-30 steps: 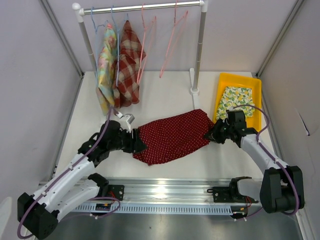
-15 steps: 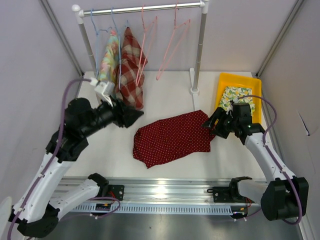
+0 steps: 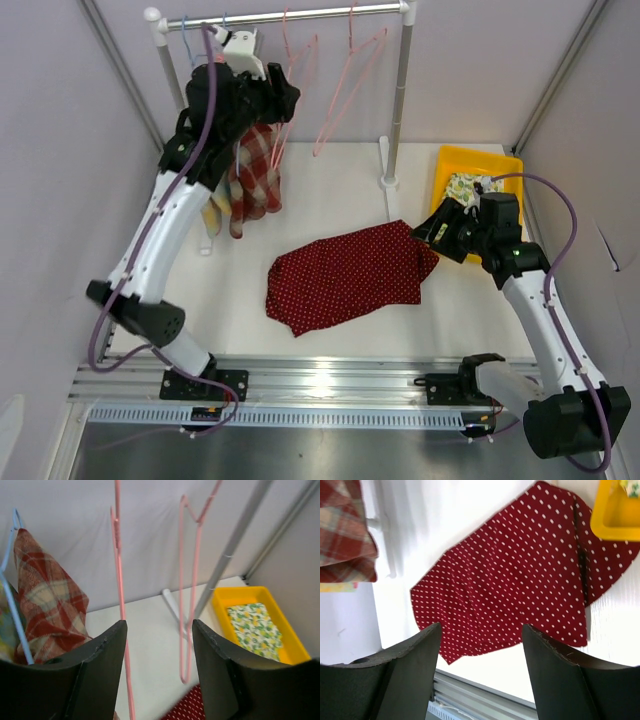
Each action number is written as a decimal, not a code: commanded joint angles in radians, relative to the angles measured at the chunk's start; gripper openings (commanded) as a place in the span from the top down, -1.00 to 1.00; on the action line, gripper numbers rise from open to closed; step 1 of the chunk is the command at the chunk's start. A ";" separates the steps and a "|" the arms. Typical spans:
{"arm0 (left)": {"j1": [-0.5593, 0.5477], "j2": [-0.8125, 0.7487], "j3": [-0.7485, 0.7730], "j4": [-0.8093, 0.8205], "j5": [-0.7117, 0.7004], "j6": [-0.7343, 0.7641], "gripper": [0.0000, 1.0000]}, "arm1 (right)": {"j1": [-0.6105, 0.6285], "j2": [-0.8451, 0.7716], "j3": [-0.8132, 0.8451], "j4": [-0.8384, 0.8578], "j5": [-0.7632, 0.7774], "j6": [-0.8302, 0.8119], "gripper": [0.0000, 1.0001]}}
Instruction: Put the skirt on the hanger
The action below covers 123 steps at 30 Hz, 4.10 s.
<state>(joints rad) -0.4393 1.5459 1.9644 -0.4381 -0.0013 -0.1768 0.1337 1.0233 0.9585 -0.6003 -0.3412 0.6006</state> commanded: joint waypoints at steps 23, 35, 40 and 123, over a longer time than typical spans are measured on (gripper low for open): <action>0.027 0.292 0.223 0.025 -0.089 0.146 0.73 | 0.006 -0.022 0.108 -0.036 -0.007 -0.064 -0.30; 0.027 0.266 0.366 0.006 -0.098 0.171 1.00 | 0.006 -0.020 0.123 -0.038 -0.002 -0.081 -0.18; 0.027 0.243 0.350 -0.008 -0.085 0.168 1.00 | 0.004 -0.019 0.121 -0.039 -0.002 -0.085 -0.17; -0.430 -0.083 -1.423 1.052 0.446 -0.314 1.00 | 0.218 -0.042 -0.372 0.123 0.286 0.007 0.09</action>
<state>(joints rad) -0.8658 1.4368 0.5522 0.4934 0.4461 -0.4904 0.3420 0.9562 0.6025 -0.5842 -0.0757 0.5770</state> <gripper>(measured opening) 0.025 0.463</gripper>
